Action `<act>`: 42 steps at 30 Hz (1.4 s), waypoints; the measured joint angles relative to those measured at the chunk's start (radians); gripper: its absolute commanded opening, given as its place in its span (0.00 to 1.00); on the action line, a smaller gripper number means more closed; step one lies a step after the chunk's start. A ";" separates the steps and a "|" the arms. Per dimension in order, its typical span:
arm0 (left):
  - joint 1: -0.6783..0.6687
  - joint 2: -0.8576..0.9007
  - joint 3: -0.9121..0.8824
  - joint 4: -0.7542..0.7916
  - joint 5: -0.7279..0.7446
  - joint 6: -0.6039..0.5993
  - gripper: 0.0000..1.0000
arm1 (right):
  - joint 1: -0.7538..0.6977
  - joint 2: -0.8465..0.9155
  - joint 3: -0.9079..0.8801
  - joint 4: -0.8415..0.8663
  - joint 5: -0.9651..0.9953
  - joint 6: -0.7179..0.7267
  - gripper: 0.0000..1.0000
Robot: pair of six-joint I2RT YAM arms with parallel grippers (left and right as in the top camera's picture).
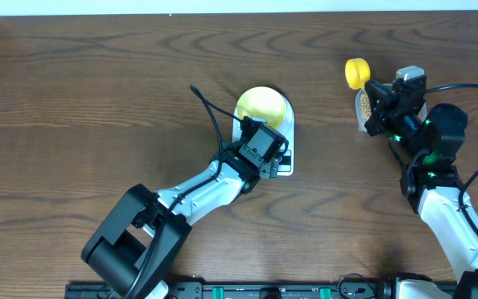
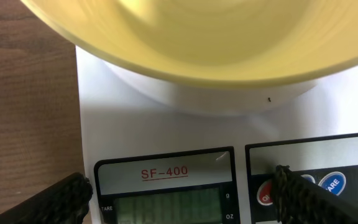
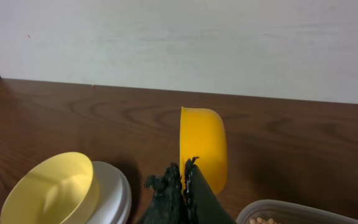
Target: Scoop item into bowl and weigh 50g on scale
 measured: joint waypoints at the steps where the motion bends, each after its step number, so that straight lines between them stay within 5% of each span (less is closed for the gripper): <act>1: 0.000 0.000 0.000 0.000 0.000 0.000 0.94 | 0.000 0.000 0.000 -0.001 0.000 -0.001 0.01; 17: 0.000 -0.075 0.000 -0.093 -0.009 0.010 0.93 | 0.000 0.000 0.000 -0.006 0.000 -0.008 0.01; 33: 0.001 -0.182 0.000 -0.140 0.130 0.290 0.93 | 0.000 0.000 0.000 -0.008 0.000 -0.022 0.01; 42: 0.093 -0.228 0.000 -0.190 0.150 0.341 0.93 | 0.000 0.000 0.000 -0.011 0.000 -0.041 0.01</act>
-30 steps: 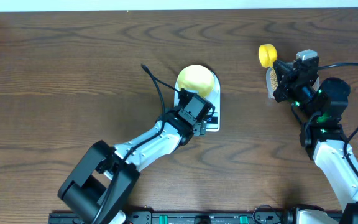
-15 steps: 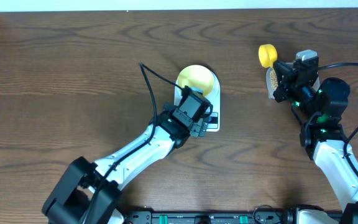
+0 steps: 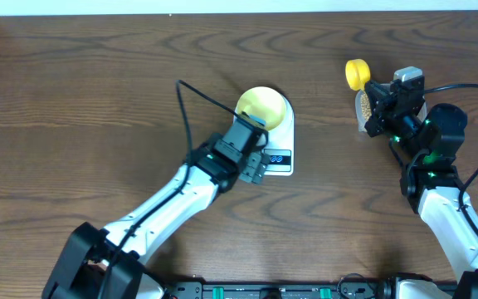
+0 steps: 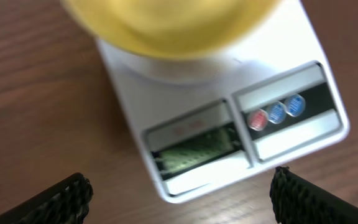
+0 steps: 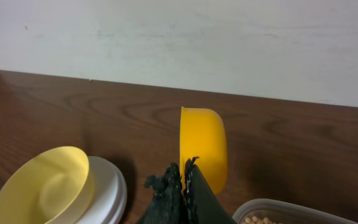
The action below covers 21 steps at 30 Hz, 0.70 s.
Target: Scoop item into bowl and weigh 50g on scale
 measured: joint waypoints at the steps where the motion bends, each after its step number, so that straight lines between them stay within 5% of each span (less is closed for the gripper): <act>1: 0.013 -0.007 0.000 0.000 0.000 0.005 0.93 | 0.000 0.000 0.000 0.000 0.000 -0.002 0.01; 21: 0.039 -0.018 0.000 0.000 0.055 0.081 0.93 | 0.000 0.000 0.000 -0.010 0.000 -0.040 0.01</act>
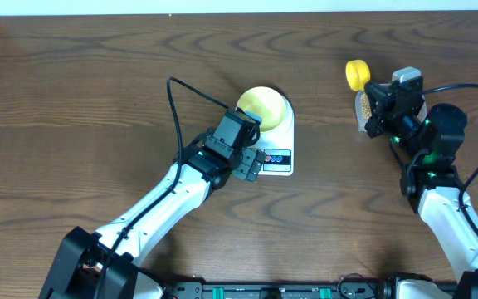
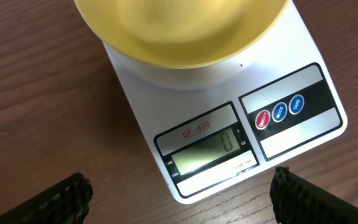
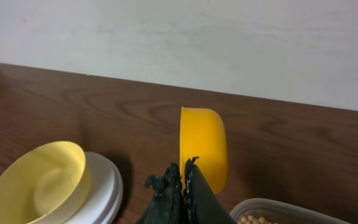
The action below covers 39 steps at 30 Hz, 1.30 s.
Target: Scoop item into bowl and weigh 50g on scale
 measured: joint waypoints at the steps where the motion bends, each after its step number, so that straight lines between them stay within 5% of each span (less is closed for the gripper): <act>1: 0.000 0.000 0.000 0.000 0.000 0.000 0.94 | 0.000 0.000 0.000 -0.002 0.000 -0.004 0.01; 39: 0.000 0.000 0.000 -0.046 0.000 0.003 0.93 | 0.000 0.000 0.000 -0.252 0.000 -0.029 0.01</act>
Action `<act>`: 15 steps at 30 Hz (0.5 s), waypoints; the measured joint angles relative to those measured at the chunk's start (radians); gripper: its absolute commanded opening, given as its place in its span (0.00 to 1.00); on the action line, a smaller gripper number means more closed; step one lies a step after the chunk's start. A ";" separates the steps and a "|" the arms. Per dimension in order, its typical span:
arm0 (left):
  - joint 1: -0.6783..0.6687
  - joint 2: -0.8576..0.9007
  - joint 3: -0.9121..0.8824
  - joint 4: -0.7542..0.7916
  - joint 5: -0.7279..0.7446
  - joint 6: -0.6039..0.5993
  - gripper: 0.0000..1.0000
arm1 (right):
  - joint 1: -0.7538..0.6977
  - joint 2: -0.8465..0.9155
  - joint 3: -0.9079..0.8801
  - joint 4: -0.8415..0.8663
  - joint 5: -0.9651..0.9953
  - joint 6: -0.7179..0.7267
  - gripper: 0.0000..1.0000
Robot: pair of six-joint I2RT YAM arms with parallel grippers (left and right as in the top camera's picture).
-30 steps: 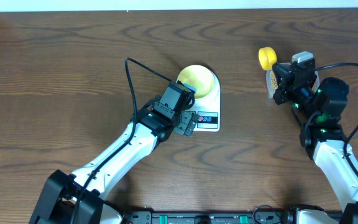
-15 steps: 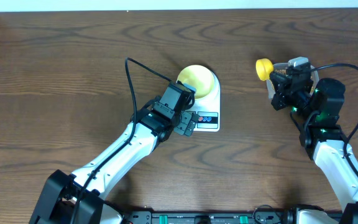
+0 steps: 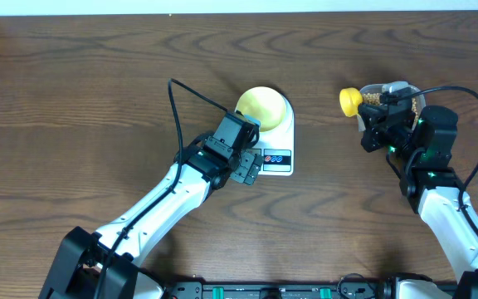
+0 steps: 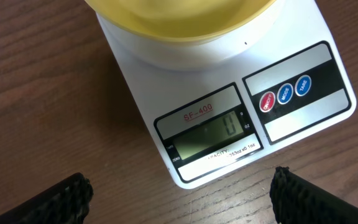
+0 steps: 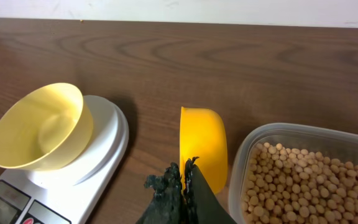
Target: Scoop item into bowl and weigh 50g on scale
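An empty pale yellow bowl [image 3: 262,107] [image 5: 42,127] stands on the white scale [image 3: 277,160] [image 4: 229,106], whose display is lit and reads 0. My left gripper [image 3: 247,170] [image 4: 179,194] hovers open over the scale's front edge, holding nothing. My right gripper [image 3: 375,124] [image 5: 184,177] is shut on the handle of the yellow scoop [image 3: 350,100] [image 5: 204,146], which hangs on its side just left of the clear tub of beans [image 3: 395,93] [image 5: 306,180]. No beans show in the scoop.
Dark wooden table [image 3: 98,100] all round. A pale wall [image 5: 166,9] runs along the far edge. The left arm's black cable [image 3: 191,98] arcs up beside the bowl.
My right gripper has tipped down and shifted left with the scoop, so the bean tub now shows fully. My left gripper drew back a little from the scale.
My left gripper was first low over the scale's buttons with the display blank. Then it had pulled back to the scale's front and the display lit, reading 0. The right gripper held the scoop raised by the tub throughout, and now has it lower beside the tub.
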 measured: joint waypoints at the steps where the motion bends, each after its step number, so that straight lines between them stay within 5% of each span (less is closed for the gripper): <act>1: 0.000 0.000 0.000 0.000 0.000 0.000 0.94 | 0.000 0.000 0.000 -0.001 0.000 0.000 0.01; 15: 0.036 -0.073 -0.001 0.099 0.111 0.159 0.93 | 0.000 0.000 0.000 0.020 0.019 -0.007 0.01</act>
